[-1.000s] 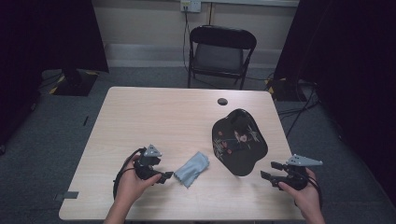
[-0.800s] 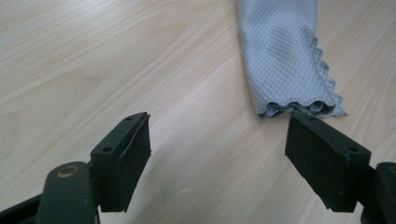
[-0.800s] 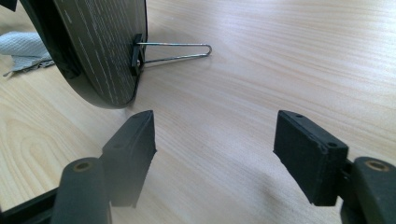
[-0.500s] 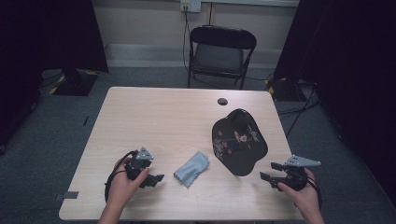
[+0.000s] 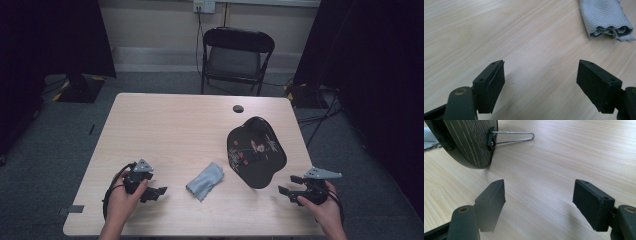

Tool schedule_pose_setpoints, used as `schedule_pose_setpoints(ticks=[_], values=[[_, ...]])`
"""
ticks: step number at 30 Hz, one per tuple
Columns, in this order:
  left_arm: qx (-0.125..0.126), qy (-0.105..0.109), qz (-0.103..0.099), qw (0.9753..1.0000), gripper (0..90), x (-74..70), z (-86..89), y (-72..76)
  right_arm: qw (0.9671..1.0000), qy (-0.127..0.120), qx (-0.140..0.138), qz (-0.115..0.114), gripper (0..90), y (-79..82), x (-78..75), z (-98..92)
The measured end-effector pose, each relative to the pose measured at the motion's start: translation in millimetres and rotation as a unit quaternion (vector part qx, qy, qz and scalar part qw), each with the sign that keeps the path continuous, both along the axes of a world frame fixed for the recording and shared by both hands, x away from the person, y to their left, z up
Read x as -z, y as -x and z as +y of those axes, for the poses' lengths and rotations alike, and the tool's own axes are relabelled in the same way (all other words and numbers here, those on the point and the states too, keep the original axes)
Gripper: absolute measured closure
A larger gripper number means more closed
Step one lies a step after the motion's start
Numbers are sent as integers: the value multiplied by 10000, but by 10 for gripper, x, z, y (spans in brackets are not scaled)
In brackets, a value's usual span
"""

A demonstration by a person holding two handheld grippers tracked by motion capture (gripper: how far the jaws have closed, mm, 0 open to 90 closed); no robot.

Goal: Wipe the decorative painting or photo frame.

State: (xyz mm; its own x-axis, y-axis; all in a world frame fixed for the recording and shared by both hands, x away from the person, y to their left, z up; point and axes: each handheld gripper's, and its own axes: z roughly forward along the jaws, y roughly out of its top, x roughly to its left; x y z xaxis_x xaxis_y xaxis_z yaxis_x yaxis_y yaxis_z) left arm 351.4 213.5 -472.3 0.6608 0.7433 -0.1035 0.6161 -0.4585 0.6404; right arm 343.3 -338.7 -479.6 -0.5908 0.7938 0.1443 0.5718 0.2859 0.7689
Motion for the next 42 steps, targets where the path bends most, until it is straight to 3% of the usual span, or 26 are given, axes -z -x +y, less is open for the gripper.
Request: schedule_pose_setpoints(ticks=[2, 11, 18, 30, 40, 42], values=[[-4, -56, -1, 10000, 227, 3, 42, 5, 10000, 19, -30, 7, 248, -1, 9, 0], [-245, 68, -66, 9997, 228, 14, 220, 42, 10000, 16, -24, 35, 241, 1, 32, -23], [-354, 65, -6, 9994, 227, 79, 378, 53, 9998, 191, -60, 63, 241, -1, 60, -27], [-253, -186, -83, 9995, 227, 115, 488, 79, 9988, 478, -21, 65, 241, -6, 128, -44], [-146, -56, -318, 9994, 190, 180, 568, 97, 9979, 643, 19, -124, 236, -3, 166, -70], [-100, -123, -396, 9991, 189, 189, 568, 103, 9975, 675, 41, -186, 232, 1, 177, -72]])
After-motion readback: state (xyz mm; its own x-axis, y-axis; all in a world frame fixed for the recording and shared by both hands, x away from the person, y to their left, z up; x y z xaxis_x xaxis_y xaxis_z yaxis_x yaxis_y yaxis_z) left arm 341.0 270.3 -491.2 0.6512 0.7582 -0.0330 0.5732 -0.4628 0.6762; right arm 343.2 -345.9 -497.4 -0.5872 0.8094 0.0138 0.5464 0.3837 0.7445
